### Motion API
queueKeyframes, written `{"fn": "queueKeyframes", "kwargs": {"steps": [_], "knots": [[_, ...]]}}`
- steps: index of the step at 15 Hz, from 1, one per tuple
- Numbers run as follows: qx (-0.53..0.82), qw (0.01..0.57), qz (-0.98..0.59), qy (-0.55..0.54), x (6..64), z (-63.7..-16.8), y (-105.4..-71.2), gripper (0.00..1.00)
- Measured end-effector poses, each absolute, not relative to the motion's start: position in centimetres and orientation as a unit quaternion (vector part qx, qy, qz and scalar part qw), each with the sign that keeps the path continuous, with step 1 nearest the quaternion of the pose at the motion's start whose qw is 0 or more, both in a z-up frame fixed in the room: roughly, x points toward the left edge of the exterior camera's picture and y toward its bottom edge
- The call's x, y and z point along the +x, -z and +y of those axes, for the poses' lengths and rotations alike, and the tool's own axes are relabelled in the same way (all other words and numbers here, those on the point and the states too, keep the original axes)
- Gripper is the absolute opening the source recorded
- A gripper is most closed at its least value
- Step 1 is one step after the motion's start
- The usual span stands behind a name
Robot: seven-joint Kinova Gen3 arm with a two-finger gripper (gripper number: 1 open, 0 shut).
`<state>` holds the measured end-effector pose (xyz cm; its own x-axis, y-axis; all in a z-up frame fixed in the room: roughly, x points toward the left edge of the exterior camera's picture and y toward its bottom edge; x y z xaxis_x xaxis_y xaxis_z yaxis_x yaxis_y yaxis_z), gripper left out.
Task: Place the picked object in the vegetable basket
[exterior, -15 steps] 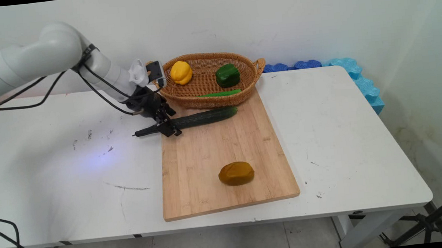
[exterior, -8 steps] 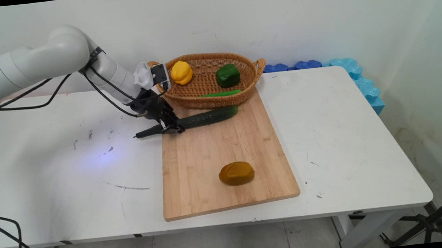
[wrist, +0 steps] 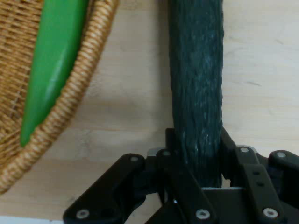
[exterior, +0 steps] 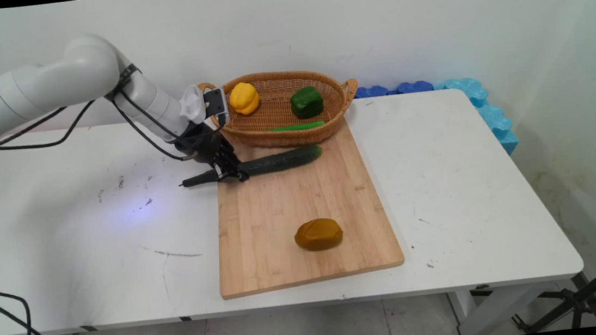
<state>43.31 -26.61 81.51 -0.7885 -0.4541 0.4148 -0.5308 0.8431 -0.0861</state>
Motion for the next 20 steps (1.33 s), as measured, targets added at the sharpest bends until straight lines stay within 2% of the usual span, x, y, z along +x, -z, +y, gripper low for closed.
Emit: {"fn": "queueKeyframes", "kwargs": {"steps": [9,20], "knots": [[0.197,0.216,-0.951,-0.101,43.2,-25.0,-84.7,0.00],[0.137,0.237,-0.954,-0.124,43.9,-24.5,-90.9,0.00]]}}
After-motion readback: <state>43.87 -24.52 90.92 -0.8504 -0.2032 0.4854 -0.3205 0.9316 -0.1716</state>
